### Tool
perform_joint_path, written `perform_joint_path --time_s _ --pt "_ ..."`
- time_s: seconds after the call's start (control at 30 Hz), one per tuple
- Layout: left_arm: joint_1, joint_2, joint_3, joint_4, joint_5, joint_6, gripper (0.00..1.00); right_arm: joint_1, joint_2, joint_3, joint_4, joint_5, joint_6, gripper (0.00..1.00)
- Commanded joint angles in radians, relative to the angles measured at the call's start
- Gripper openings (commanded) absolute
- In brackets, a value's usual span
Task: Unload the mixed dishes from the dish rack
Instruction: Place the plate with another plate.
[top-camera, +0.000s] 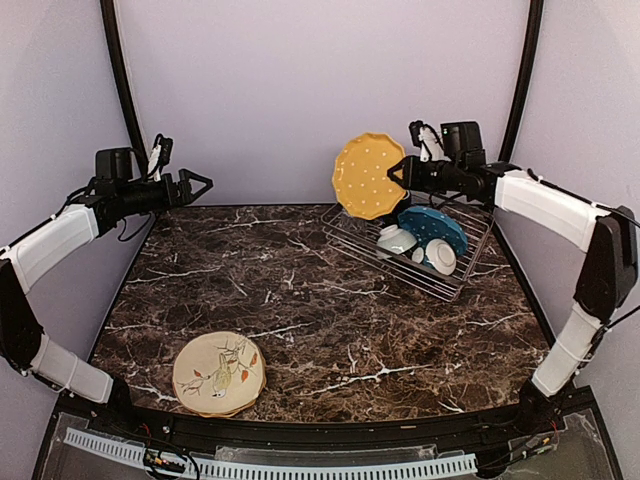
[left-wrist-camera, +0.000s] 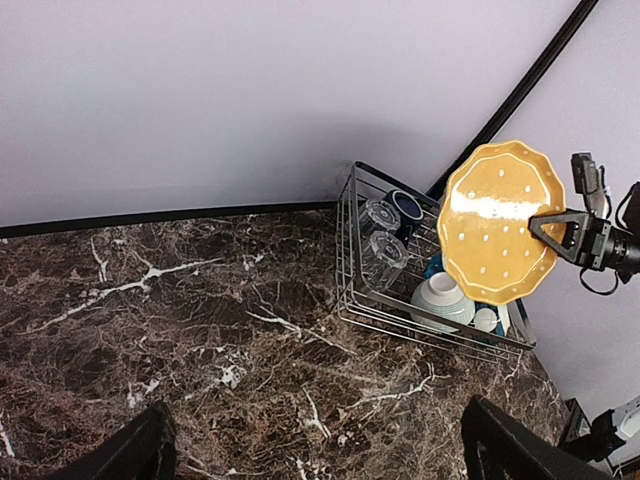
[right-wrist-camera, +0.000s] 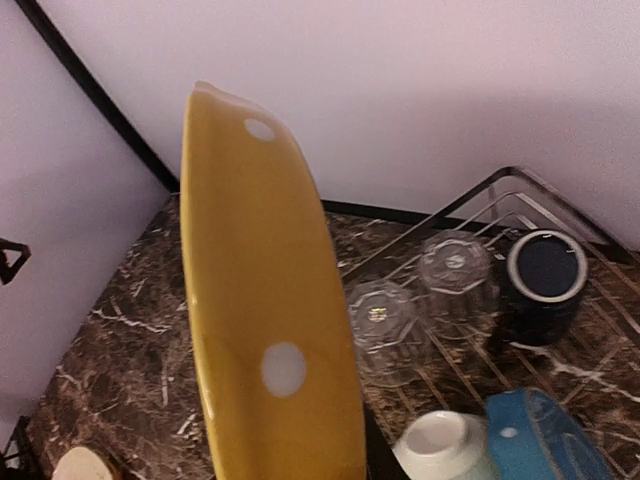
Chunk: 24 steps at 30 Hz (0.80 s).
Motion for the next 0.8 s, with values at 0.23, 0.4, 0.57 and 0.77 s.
perform_joint_path --time_s 0.23,0.4,0.57,0.77 --pt "0.005 -0.018 0.000 -0.022 -0.002 0.011 0.99 0.259 0.341 0.227 0.028 -0.621 0.092 0.00" --pt "0.004 -0.009 -0.001 -0.017 0.010 0.004 0.99 0.362 0.464 0.341 -0.091 -0.782 0.021 0.00" --pt "0.004 -0.006 -0.002 -0.015 0.011 0.000 0.99 0.417 0.539 0.421 -0.167 -0.854 -0.010 0.00" --pt "0.005 -0.004 -0.003 -0.010 0.017 -0.006 0.99 0.476 0.655 0.563 -0.298 -0.816 -0.062 0.00"
